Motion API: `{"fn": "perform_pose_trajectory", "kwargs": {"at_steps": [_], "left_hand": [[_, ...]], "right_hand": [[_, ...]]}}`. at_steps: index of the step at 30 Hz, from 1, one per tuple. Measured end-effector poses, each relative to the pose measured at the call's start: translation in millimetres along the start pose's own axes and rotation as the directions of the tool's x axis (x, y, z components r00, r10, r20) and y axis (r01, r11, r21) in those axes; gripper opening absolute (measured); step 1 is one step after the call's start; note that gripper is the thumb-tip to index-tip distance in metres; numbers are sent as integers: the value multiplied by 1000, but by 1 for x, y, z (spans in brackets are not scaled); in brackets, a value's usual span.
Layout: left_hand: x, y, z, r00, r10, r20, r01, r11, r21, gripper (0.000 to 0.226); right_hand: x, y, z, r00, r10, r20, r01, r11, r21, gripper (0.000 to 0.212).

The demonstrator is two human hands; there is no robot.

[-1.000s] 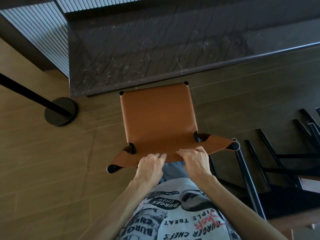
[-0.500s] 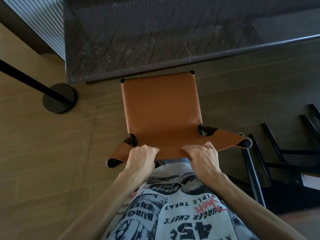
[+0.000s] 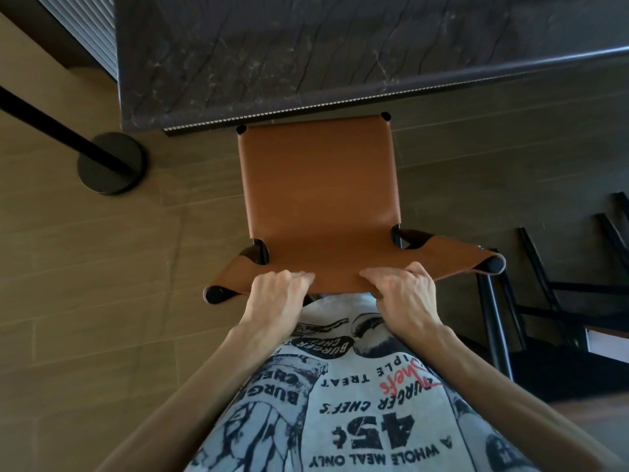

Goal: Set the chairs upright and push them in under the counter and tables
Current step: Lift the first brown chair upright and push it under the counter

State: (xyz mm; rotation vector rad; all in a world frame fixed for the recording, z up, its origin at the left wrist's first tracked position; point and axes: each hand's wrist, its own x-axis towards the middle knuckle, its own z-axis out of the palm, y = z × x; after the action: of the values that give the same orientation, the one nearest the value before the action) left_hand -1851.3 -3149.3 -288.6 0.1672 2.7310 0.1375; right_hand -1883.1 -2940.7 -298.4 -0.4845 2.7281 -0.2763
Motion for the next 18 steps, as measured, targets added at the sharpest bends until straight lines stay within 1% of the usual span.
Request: {"fn": "perform_pose_trajectory", "kwargs": {"at_steps": [8,13,18], "left_hand": [[15,-12,-21,1000,2,-7,-2,1000,19,45],[35,-23,-35,1000,2,-23,-2,1000,20,47],[58,-30,-55,1000,8,5,-8,997,72,37]], "right_hand": [[19,-7,-17,997,0,-72,-1,1000,-4,41],[40,-12,-26,997,9,-82,-8,1000,11,38],[67,-9,-40,996,36,-80,-36,999,7,35]]}}
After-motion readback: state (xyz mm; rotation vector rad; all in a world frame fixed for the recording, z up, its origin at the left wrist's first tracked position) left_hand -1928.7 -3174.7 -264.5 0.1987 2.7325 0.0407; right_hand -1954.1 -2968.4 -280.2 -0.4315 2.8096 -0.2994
